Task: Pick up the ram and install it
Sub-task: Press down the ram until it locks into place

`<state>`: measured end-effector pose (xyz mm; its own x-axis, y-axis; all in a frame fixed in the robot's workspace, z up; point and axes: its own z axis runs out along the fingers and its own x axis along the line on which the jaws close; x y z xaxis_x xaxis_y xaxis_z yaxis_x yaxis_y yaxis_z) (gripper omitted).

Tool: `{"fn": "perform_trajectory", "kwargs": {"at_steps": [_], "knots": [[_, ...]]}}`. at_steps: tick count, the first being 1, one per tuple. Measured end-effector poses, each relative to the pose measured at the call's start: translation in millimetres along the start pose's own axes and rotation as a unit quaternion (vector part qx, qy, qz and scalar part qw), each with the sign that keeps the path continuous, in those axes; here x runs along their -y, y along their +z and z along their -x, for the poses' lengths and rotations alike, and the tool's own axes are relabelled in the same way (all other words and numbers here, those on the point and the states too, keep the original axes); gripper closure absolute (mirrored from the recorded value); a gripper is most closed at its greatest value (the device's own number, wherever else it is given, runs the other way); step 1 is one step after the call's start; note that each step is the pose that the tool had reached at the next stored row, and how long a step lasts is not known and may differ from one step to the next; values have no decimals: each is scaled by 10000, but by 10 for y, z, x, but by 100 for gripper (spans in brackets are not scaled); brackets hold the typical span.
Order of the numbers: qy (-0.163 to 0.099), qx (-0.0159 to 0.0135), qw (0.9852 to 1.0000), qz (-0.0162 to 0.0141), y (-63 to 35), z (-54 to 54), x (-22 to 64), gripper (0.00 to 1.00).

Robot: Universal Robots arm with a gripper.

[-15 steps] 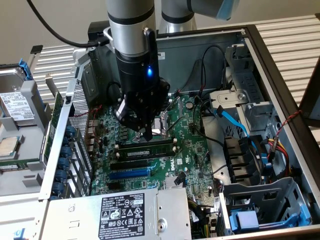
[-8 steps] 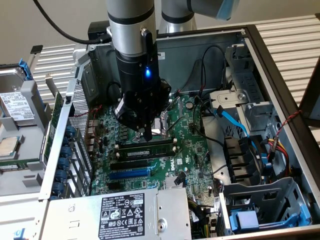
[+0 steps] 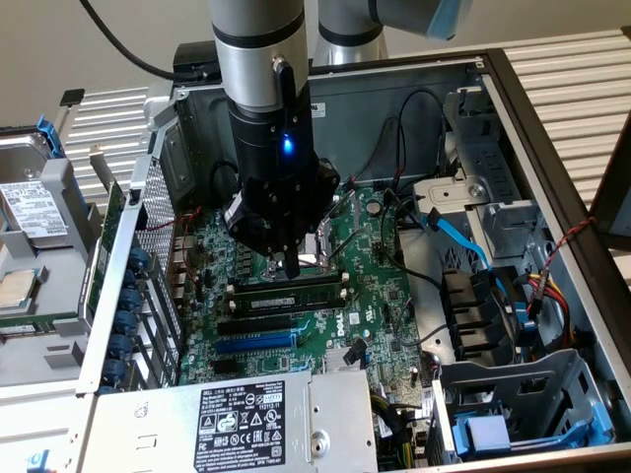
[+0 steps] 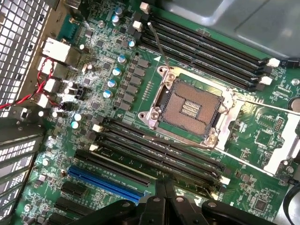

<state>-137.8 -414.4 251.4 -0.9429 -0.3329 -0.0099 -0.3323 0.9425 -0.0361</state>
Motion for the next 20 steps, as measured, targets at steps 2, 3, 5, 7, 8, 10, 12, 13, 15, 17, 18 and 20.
{"fn": "perform_trajectory", "kwargs": {"at_steps": [2, 3, 5, 7, 8, 10, 12, 13, 15, 17, 18, 20], "knots": [[143, -3, 9999, -2, 0, 0, 0, 89], [209, -5, 9998, -3, 0, 0, 0, 89], [362, -11, 9993, -5, 0, 0, 0, 89], [513, -16, 9987, -6, 0, 0, 0, 89], [591, -19, 9982, -7, 0, 0, 0, 89], [740, -25, 9973, -9, 0, 0, 0, 89], [894, -30, 9960, -10, 0, 0, 0, 89], [970, -33, 9953, -11, 0, 0, 0, 89], [1126, -39, 9936, -12, 0, 0, 0, 89], [1281, -44, 9918, -13, 1, 0, 0, 89], [1363, -47, 9907, -15, 1, 0, 0, 89], [1513, -52, 9885, -16, 1, 0, 0, 89]]}}
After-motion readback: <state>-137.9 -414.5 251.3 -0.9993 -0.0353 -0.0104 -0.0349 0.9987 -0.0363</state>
